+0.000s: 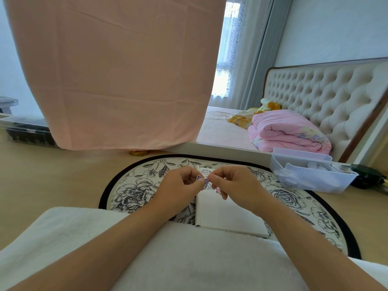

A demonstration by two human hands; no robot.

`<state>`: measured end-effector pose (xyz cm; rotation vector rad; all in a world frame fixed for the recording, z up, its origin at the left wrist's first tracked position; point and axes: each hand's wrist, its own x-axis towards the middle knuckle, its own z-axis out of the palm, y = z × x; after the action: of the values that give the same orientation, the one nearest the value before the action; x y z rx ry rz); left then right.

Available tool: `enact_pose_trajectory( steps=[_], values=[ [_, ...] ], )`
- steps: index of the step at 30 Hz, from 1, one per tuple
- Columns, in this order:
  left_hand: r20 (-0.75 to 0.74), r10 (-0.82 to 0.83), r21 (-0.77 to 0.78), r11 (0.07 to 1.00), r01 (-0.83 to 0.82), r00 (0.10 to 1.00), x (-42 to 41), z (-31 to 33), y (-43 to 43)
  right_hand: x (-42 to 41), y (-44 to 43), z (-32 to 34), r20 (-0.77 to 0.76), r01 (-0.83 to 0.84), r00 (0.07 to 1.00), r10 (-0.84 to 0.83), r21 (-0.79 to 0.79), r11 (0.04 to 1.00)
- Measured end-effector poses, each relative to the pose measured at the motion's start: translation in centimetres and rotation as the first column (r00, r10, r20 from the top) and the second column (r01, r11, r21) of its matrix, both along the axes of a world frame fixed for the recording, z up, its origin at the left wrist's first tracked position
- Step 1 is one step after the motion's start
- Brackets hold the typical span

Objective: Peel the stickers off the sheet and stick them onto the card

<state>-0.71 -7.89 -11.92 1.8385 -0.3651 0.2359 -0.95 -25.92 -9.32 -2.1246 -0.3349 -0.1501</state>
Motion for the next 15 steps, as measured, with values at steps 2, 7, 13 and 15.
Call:
enact_pose_trajectory(
  steps=[2, 7, 13, 15],
  values=[
    [-0.001, 0.001, -0.006, 1.0, -0.001, 1.0, -0.1, 0.0, 0.0, 0.0, 0.0, -0.1, 0.046, -0.003, 0.999, 0.005, -0.042, 0.999],
    [-0.004, -0.001, -0.024, 1.0, 0.001, 1.0, -0.1, 0.0, -0.1, 0.1, 0.5, -0.6, 0.176, 0.023, 0.984, 0.009, -0.181, 0.983],
    [-0.01, 0.014, -0.026, 1.0, -0.014, 1.0, -0.1, -0.1, -0.2, -0.2, 1.0, -1.2, 0.382, 0.154, 0.924, 0.001, -0.375, 0.914],
    [-0.015, 0.021, -0.032, 0.999, -0.021, 1.0, 0.0, -0.2, -0.2, -0.2, 1.1, -1.4, 0.398, 0.161, 0.918, 0.001, -0.373, 0.914]
  ],
)
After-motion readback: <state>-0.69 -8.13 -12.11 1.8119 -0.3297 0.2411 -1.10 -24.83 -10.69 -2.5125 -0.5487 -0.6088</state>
